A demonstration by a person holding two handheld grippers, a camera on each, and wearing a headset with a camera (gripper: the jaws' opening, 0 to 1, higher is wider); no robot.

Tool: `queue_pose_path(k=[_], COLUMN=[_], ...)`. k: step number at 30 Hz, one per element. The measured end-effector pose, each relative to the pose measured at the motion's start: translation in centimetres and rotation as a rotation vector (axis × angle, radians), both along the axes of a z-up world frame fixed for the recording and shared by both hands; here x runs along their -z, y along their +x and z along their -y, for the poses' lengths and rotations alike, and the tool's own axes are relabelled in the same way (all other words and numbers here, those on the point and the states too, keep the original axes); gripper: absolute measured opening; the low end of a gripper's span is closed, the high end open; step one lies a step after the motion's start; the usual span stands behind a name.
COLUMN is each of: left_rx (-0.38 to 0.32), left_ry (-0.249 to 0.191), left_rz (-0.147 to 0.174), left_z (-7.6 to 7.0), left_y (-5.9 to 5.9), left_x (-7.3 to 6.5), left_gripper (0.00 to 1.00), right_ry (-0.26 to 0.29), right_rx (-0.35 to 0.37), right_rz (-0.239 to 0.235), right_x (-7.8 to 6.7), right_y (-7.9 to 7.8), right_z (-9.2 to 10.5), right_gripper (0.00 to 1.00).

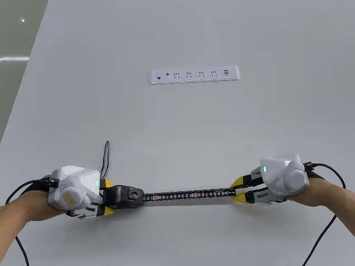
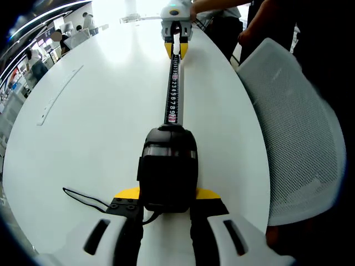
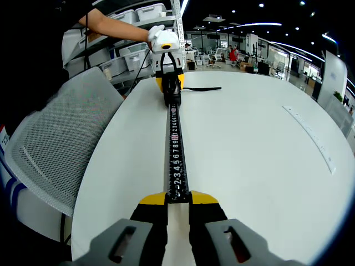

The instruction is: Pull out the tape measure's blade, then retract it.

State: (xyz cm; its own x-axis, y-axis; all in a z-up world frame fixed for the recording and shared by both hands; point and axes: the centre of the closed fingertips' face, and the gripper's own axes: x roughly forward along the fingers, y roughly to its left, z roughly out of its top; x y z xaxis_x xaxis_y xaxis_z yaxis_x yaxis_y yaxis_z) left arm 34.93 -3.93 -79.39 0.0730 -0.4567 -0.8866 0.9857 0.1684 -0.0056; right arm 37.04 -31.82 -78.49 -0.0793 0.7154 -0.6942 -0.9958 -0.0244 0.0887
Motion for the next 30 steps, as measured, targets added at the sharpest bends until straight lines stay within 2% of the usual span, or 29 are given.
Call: queue_pose_path(k=[7, 12, 30], left_rx=[0.001, -0.001, -0.008], left_ry=[0.004, 0.000, 0.004], left_rz=[-0.006, -0.004, -0.012], left_z=[0.2, 0.8, 0.8], left_y=[0.1, 0.3, 0.2], left_x=[0.1, 0.1, 0.0], left_gripper=[0.29, 0.29, 0.29], right_ry=[-0.023, -0.034, -0.072], right_rx=[-0.004, -0.003, 0.001], right_rz=[-0.001, -0.001, 0.011], right_x=[0.6, 0.8, 1.7], right_y=[0.0, 0.2, 0.1], right_z=[0.0, 0.1, 0.1], right_gripper=[0.12, 0.12, 0.13])
